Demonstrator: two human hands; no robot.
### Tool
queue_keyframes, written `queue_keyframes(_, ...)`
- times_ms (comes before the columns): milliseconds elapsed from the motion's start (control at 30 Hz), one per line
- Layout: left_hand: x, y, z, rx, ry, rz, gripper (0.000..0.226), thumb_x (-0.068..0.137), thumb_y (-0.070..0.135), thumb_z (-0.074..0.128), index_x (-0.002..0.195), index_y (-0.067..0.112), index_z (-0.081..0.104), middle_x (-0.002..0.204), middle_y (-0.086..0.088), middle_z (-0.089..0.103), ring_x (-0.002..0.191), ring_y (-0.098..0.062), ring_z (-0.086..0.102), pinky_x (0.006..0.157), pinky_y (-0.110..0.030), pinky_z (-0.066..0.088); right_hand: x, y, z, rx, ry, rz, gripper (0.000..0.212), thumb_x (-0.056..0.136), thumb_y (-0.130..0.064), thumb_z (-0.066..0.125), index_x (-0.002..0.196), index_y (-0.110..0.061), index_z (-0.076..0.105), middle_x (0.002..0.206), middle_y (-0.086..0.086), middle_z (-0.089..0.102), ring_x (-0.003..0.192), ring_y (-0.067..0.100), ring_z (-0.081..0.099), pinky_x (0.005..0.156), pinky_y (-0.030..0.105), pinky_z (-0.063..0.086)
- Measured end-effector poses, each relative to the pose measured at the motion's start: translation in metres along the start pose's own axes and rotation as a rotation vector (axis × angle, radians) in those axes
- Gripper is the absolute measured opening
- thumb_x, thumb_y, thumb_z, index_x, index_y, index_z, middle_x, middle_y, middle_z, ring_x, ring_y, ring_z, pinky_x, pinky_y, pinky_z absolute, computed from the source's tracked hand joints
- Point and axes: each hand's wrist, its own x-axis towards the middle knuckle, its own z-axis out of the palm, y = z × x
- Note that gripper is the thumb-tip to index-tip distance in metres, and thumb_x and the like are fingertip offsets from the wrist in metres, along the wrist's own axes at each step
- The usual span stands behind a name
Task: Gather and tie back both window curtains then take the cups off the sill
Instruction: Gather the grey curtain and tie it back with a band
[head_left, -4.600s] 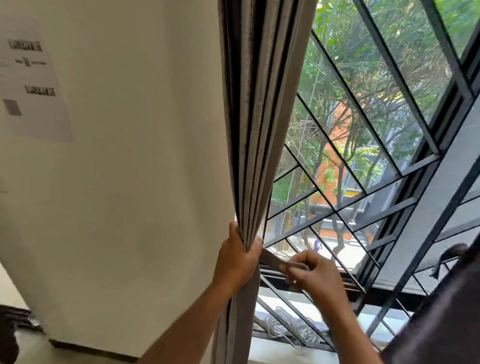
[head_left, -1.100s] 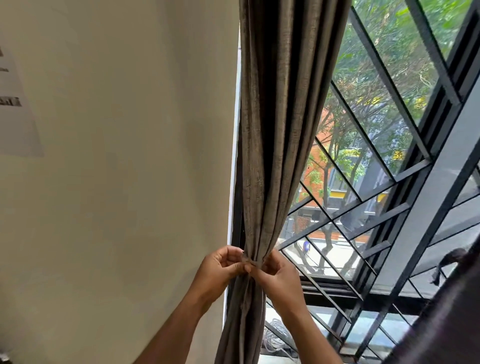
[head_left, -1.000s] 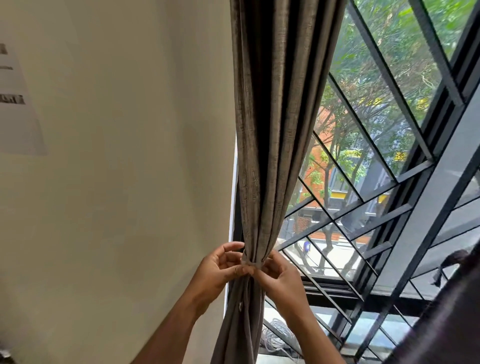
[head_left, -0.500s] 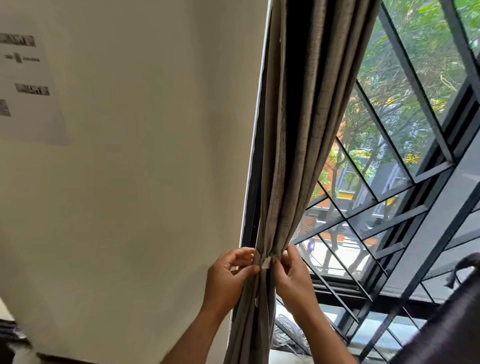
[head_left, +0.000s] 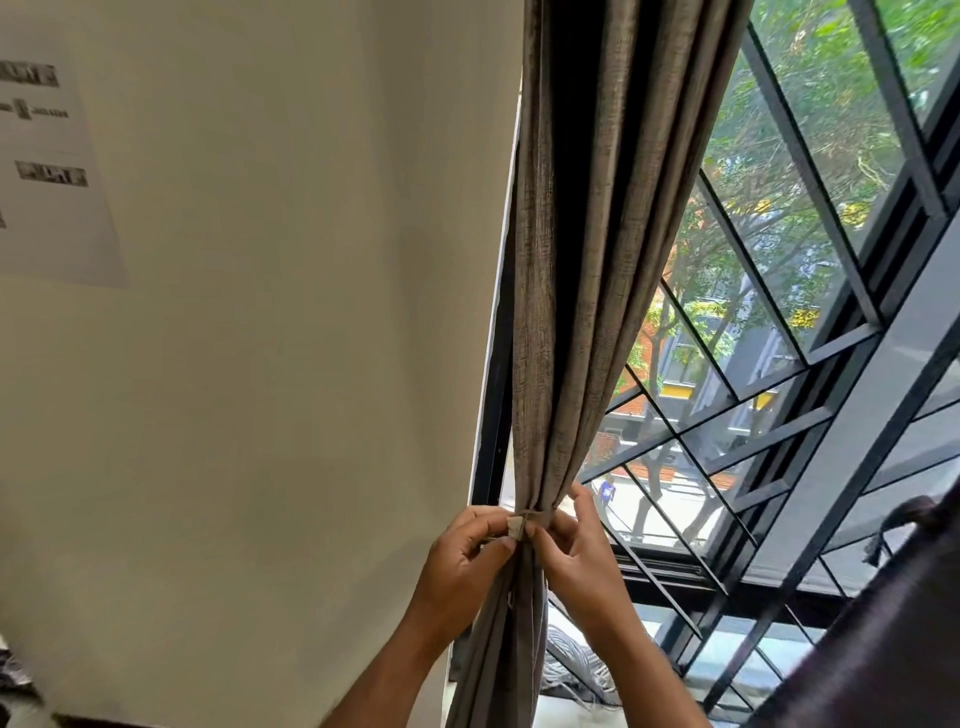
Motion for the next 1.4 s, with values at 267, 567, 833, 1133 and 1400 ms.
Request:
queue_keyframes(267,0.013,-0.007,0.000,-0.227,0.054,-0.218,0.026,0.111,0.027,0.055,0.107,0.013,0.077,0.101,-0.015,0.082,0.095,-0.032,0.077,0.091,-0.044,0.063,0.009,-0.010,-0.015,0.136,-0.277,0.156,0.076,0.083,0.032,0.051,0.145,-0.012,0.055,0.139,0.021,0.072,0.121,0.032,0.074,0.083,0.028,0.060)
queue_keyframes(567,0.028,-0.006,-0.007,-0.227,0.105,-0.277,0.025,0.112,0.028,0.052,0.108,0.014,0.072,0.096,-0.019,0.079,0.080,-0.022,0.072,0.070,-0.035,0.062,0.032,-0.008,-0.017,0.137,-0.283,0.203,0.041,0.092,0.024,0.062,0.128,0.005,0.065,0.130,0.031,0.074,0.107,0.034,0.077,0.094,0.044,0.066)
queue_keyframes(833,0.012,-0.006,-0.008,-0.294,0.192,-0.256,0.027,0.114,0.025,0.050,0.109,0.007,0.069,0.083,-0.009,0.075,0.071,-0.014,0.069,0.065,-0.026,0.059,0.034,-0.011,-0.025,0.183,-0.358,0.150,0.037,0.091,0.013,0.073,0.125,-0.003,0.073,0.127,0.031,0.075,0.105,0.035,0.077,0.093,0.051,0.066)
queue_keyframes(1133,0.009,0.007,-0.005,-0.313,0.026,-0.230,0.022,0.097,0.021,0.076,0.110,0.005,0.081,0.106,-0.025,0.081,0.091,-0.026,0.074,0.090,-0.041,0.060,0.040,0.000,-0.033,0.456,-0.481,0.262,0.044,0.085,0.010,0.074,0.127,0.002,0.067,0.116,0.022,0.075,0.101,0.033,0.077,0.088,0.044,0.066)
queue_keyframes(1400,0.005,0.003,0.004,0.290,0.342,-0.010,0.011,0.096,0.014,0.075,0.095,0.023,0.080,0.089,0.011,0.078,0.085,-0.004,0.074,0.078,-0.020,0.058,0.043,0.012,-0.015,0.483,-0.394,0.207,0.045,0.084,0.013,0.075,0.126,0.000,0.067,0.122,0.024,0.075,0.104,0.033,0.077,0.086,0.043,0.066)
